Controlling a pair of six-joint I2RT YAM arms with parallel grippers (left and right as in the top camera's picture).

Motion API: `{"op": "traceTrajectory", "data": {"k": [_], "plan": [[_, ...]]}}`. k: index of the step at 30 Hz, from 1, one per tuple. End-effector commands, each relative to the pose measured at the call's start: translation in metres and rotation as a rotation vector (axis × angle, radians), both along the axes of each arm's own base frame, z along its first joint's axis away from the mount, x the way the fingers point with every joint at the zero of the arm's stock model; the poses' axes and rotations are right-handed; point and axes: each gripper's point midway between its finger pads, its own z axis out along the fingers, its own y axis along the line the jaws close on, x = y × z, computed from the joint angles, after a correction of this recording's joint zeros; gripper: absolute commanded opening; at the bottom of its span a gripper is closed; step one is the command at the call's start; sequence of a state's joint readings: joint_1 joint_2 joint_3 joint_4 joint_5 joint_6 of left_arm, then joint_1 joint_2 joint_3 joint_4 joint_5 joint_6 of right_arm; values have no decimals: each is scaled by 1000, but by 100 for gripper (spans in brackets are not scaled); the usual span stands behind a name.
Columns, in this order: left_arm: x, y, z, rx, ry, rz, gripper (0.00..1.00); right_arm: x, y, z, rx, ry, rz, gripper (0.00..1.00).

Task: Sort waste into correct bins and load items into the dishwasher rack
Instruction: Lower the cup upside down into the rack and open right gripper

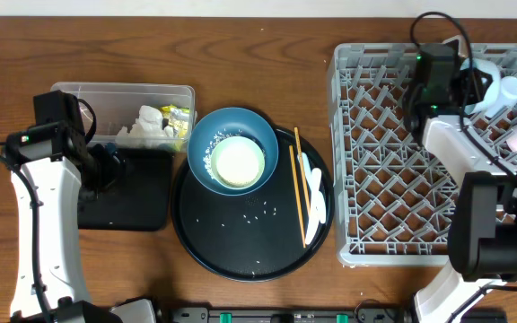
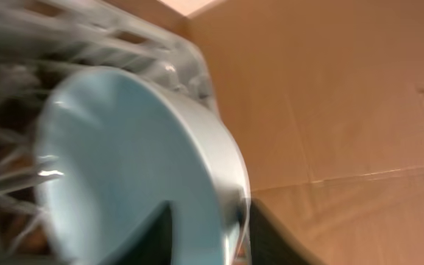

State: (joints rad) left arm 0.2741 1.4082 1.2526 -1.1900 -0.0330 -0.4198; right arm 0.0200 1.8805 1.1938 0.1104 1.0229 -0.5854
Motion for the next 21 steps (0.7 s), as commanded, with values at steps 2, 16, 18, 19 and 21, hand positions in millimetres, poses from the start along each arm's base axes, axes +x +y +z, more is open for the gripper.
{"op": "traceTrajectory", "data": {"k": [2,16,18,19,21], "plan": [[-1,3,-1,9,8,10,91,6,33,-24,115,-70,39,63],[-1,3,-1,9,8,10,91,-12,83,-13,351,-110,122,99],[-1,3,-1,9,8,10,91,-19,91,-5,439,-125,148,99],[-1,3,-1,9,8,10,91,-23,95,0,488,-130,162,99],[-1,3,-1,9,8,10,91,-35,107,9,594,-129,196,99]]}}
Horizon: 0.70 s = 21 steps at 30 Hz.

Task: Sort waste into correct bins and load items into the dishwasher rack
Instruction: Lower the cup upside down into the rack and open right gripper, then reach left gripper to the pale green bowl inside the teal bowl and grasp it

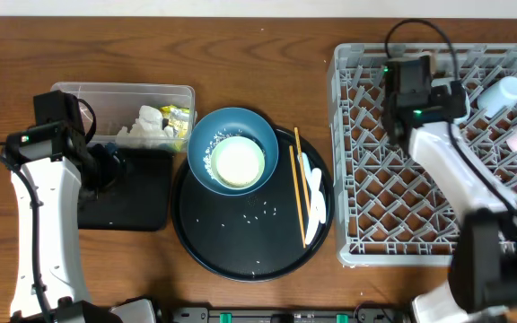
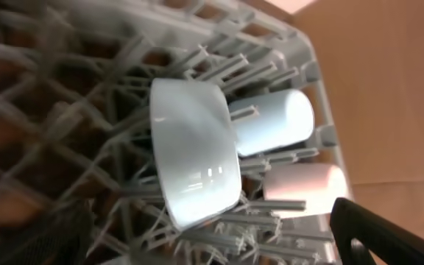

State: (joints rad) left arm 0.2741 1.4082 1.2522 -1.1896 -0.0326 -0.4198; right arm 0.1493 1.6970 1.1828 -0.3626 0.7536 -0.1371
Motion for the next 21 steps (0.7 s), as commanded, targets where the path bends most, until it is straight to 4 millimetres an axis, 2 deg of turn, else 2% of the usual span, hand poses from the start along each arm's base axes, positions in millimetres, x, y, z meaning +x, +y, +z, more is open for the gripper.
{"op": "traceTrajectory", "data": {"k": [1,6,10,13,16,21], "plan": [[-1,3,-1,9,8,10,91,-11,29,27,266,-96,66,99],[-1,1,-1,0,5,9,91,-51,61,37,535,-36,135,99],[3,-8,-1,-26,-6,-14,90,-81,79,32,695,56,145,99],[10,-23,0,-25,-19,-79,90,-100,88,23,767,144,153,99],[24,-51,1,-17,-50,-208,90,-115,88,14,797,213,129,99],[51,-115,7,-10,-154,-444,90,-128,83,8,807,264,93,99]]}}
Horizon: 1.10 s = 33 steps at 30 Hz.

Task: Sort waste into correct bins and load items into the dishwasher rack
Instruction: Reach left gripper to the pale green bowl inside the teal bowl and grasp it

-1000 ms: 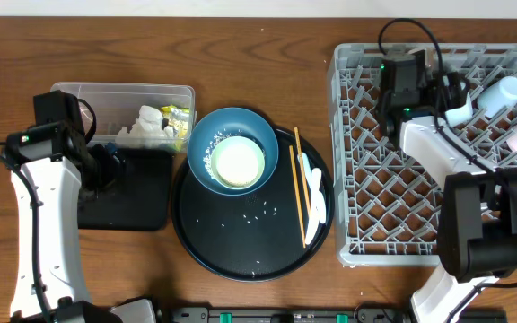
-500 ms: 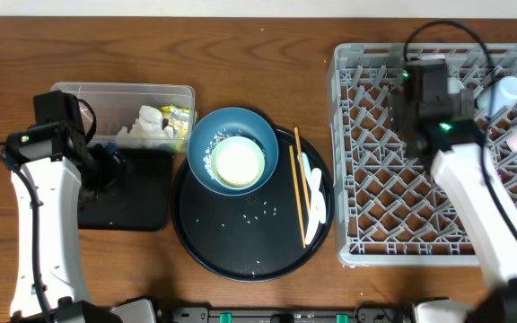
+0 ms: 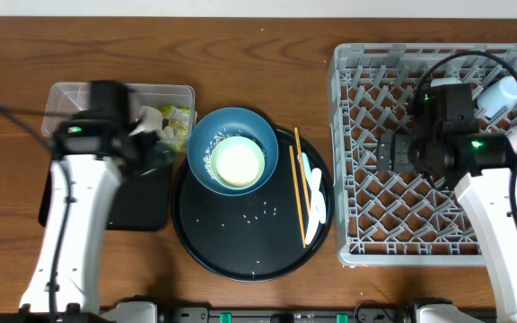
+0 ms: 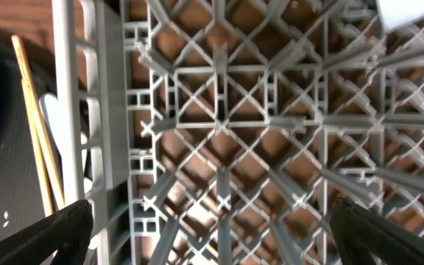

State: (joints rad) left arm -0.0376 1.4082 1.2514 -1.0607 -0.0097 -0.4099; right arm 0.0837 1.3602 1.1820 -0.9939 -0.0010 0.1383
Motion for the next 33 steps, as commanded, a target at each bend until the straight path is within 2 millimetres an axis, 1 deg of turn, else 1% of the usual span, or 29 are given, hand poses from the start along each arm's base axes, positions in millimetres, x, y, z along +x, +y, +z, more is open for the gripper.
{"op": "traceTrajectory", "data": {"k": [1,2,3,5,8,10,12,16,19,22,26,29,31,33], "plan": [[12,-45,3,-4,-55,-165,90,-3,3,1,53,10,-18,99],[18,-63,5,-10,-90,-217,90,-4,2,1,53,13,-20,99],[22,-74,6,-14,-110,-248,90,-4,2,1,53,14,-20,99],[30,-103,7,-27,-156,-323,90,-4,2,1,53,16,-20,99],[37,-138,0,-41,-188,-407,90,-5,3,0,56,20,-19,99],[40,-156,-10,-50,-184,-434,90,-7,4,0,59,26,-18,99],[41,-167,-21,-51,-165,-448,90,-8,3,-1,58,33,-18,99],[45,-177,-49,-54,-110,-424,90,-11,3,-2,57,44,-18,99],[49,-182,-64,-59,-90,-398,90,-11,3,-2,57,44,-18,99],[54,-190,-76,-64,-88,-407,89,-11,3,-2,57,44,-18,99],[53,-197,-91,-55,-61,-423,89,-11,3,-2,57,44,-18,99],[49,-199,-103,-45,-28,-431,86,-11,3,-2,57,44,-18,99],[48,-200,-108,-44,-17,-421,85,-11,3,-2,57,44,-18,99],[48,-200,-111,-46,-10,-410,81,-11,3,-2,57,44,-18,99]]}}
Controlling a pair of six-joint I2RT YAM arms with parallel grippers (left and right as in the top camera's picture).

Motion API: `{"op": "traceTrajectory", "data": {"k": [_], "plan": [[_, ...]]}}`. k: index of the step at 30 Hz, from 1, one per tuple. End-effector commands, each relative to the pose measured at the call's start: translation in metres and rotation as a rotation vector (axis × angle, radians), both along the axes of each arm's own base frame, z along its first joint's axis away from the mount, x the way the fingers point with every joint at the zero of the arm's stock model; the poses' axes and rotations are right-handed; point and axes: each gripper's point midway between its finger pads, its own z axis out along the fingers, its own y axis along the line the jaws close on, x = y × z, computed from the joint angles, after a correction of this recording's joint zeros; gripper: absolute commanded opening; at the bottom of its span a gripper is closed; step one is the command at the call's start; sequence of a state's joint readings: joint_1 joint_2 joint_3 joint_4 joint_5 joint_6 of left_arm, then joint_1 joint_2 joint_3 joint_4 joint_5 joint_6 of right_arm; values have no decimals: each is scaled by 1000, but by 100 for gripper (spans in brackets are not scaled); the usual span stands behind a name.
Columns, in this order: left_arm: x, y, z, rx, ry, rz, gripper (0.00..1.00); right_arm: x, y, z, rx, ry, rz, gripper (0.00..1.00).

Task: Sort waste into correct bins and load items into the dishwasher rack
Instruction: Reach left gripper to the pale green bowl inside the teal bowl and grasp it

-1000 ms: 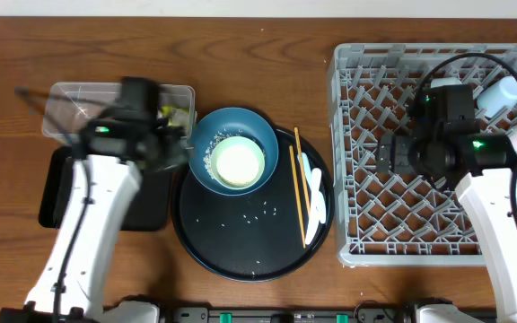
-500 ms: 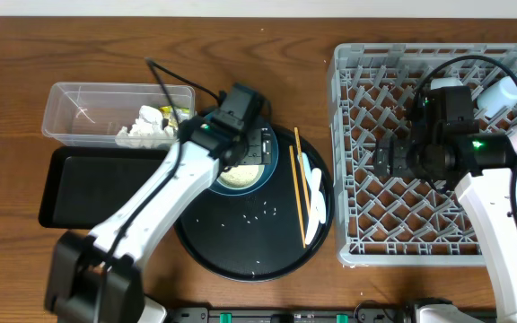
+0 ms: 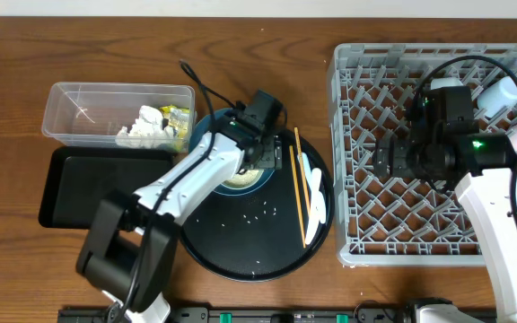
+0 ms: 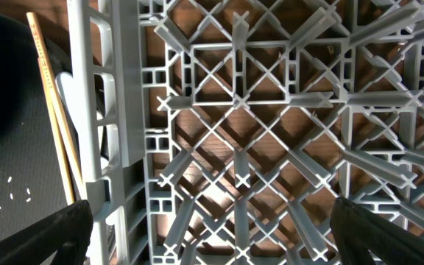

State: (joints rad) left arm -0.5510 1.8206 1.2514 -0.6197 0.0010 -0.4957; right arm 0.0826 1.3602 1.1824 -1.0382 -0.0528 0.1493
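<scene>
A blue bowl (image 3: 206, 135) with a pale smaller bowl (image 3: 238, 185) inside sits on the round black tray (image 3: 240, 242). My left gripper (image 3: 249, 144) hangs over this bowl; its fingers are hidden under the wrist. Two wooden chopsticks (image 3: 296, 184) (image 4: 50, 103) and a white spoon (image 3: 314, 199) lie on the tray's right side. The grey dishwasher rack (image 3: 366, 242) (image 4: 124, 147) stands at the right. Over the rack's left-middle my right gripper (image 3: 389, 160) (image 4: 219, 243) is open and holds nothing.
A clear bin (image 3: 88, 99) with crumpled waste sits at the back left, and a black rectangular bin (image 3: 97, 193) lies in front of it. A white cup (image 3: 510, 90) and a pink cup lie in the rack's far right corner. Rice grains dot the tray.
My left arm was by the clear bin and now reaches right, with its gripper over the blue bowl. The right gripper has shifted slightly left over the rack and is still open.
My right gripper was at the rack's far right corner, close on a pale bowl. Then it was drawn back, with that bowl standing in the rack beside the cups. Later it hung open over the rack's middle. The left arm stayed over the black bin, then moved to the bowl.
</scene>
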Motion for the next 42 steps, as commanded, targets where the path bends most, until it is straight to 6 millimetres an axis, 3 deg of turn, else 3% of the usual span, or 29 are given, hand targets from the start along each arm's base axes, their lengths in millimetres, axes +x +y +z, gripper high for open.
{"op": "traceTrajectory", "data": {"k": [1,13,21,29,32,42], "plan": [[-1,-1,-7,-1,16,30,80,0,-4,2,8,-3,-26,99],[-5,-5,-29,24,55,15,67,0,-4,2,8,-3,-26,99],[-5,-8,-29,22,51,10,36,0,-4,2,8,-3,-26,99],[-6,-7,-29,24,55,10,19,0,-5,2,7,-3,-26,99],[-8,-5,-29,31,64,9,7,0,-5,2,7,-3,-26,99],[-17,6,-26,82,90,12,7,0,-5,2,7,-3,-28,99]]}}
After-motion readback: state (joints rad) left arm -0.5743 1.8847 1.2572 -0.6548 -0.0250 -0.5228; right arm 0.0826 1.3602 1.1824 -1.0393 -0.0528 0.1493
